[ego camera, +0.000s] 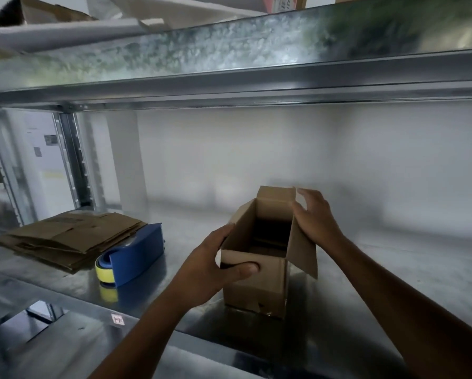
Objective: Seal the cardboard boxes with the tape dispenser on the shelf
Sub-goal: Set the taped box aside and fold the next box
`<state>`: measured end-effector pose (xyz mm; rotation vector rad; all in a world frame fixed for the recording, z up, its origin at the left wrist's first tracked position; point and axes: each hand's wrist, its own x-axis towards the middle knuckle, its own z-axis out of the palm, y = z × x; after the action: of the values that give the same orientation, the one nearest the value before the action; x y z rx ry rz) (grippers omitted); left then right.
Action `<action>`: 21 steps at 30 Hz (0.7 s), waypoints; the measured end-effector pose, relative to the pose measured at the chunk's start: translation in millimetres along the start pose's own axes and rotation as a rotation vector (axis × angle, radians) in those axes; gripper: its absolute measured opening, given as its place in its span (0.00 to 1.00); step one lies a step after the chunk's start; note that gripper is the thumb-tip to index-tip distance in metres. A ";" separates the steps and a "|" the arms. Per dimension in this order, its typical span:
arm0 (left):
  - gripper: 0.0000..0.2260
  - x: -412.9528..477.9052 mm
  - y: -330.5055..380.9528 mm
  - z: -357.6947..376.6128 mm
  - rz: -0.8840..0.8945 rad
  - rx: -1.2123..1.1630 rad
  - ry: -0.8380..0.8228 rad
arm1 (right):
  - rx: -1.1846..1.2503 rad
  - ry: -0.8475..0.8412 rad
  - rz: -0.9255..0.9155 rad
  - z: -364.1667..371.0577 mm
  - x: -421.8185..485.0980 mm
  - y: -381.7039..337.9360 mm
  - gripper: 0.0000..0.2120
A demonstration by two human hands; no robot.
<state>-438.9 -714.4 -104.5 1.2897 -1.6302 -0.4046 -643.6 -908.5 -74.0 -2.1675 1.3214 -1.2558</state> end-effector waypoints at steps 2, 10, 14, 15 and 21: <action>0.33 -1.9 -1.3 2.1 0.013 -0.014 0.063 | 0.065 0.000 0.069 -2.1 -27.9 -11.3 0.28; 0.48 -3.9 3.4 10.7 -0.309 -0.655 0.397 | 0.765 0.091 0.418 -35.1 -125.7 -53.8 0.27; 0.30 -3.0 12.7 7.5 -0.521 -0.883 0.058 | 0.849 0.115 0.493 -18.0 -155.8 -85.3 0.08; 0.24 -4.4 13.9 9.7 -0.541 -0.888 0.023 | 0.847 0.109 0.515 -12.5 -161.7 -94.5 0.06; 0.13 -21.5 6.2 9.0 -0.450 -0.876 -0.034 | 0.797 0.191 0.493 -0.1 -192.7 -128.2 0.08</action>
<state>-450.7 -695.8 -114.4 0.9331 -0.9579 -1.2559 -608.4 -680.5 -92.6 -1.1242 1.0568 -1.4550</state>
